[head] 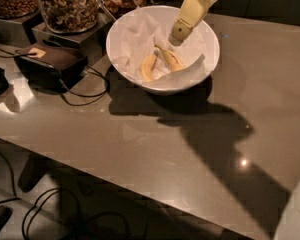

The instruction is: Pick banana from white bowl

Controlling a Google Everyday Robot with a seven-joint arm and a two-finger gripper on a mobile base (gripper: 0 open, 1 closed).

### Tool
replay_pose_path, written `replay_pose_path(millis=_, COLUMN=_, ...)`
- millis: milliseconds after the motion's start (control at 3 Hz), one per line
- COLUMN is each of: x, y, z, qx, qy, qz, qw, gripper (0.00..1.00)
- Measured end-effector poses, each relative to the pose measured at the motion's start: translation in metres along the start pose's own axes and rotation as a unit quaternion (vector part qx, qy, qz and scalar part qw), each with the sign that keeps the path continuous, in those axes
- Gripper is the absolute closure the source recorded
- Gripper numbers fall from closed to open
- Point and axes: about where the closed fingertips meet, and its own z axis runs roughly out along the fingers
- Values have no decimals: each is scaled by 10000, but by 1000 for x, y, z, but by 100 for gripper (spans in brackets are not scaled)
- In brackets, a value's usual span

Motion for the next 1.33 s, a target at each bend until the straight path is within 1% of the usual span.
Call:
replay_pose_path(millis=333, x=0, y=-9, z=13, qx=-128, qy=40, qz=250, qw=9996, gripper=21)
replay_pose_path(millis=667, x=3, y=-13, z=31, qx=-317, qy=74, qz=464, qw=9984, gripper=36)
replay_pose_path(millis=1000, x=10, y=-12, z=53, qx=-569, qy=158, qz=660, qw=9961, gripper=38)
replay_pose_path(millis=1333, x=14, y=-10, z=65, qx=-714, qy=214, qz=769, qw=9942, gripper=38)
